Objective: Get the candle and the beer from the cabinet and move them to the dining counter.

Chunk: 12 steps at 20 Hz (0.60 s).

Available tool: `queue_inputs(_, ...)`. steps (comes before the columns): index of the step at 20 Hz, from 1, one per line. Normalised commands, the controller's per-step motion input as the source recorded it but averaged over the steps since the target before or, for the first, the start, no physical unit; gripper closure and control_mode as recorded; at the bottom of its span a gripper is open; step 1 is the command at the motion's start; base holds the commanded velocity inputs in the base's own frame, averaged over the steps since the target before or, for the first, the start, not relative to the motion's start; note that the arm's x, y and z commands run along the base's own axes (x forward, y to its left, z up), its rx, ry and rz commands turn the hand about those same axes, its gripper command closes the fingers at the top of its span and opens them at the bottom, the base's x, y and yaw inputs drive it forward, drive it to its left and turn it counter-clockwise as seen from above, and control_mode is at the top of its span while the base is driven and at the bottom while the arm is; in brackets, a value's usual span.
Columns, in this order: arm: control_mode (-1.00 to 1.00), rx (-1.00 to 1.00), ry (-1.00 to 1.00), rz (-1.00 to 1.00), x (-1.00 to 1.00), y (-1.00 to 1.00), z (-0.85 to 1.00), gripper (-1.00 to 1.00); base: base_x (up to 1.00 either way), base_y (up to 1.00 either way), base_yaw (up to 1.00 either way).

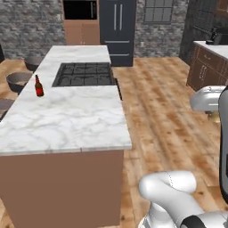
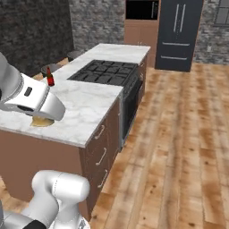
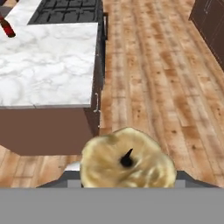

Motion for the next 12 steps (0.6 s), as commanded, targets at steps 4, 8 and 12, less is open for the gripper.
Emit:
queue_inputs(4,1.0,0.0,0.0,0.0,0.0,0.0,0.0,1.0,0.51,1.0,-0.14)
queue_inputs(8,1.0,0.0,0.0,0.0,0.0,0.0,0.0,1.0,0.11,1.0,-0.08)
queue_inputs(12,1.0,0.0,0.0,0.0,0.0,0.0,0.0,1.0,-0.09,1.0,-0.05)
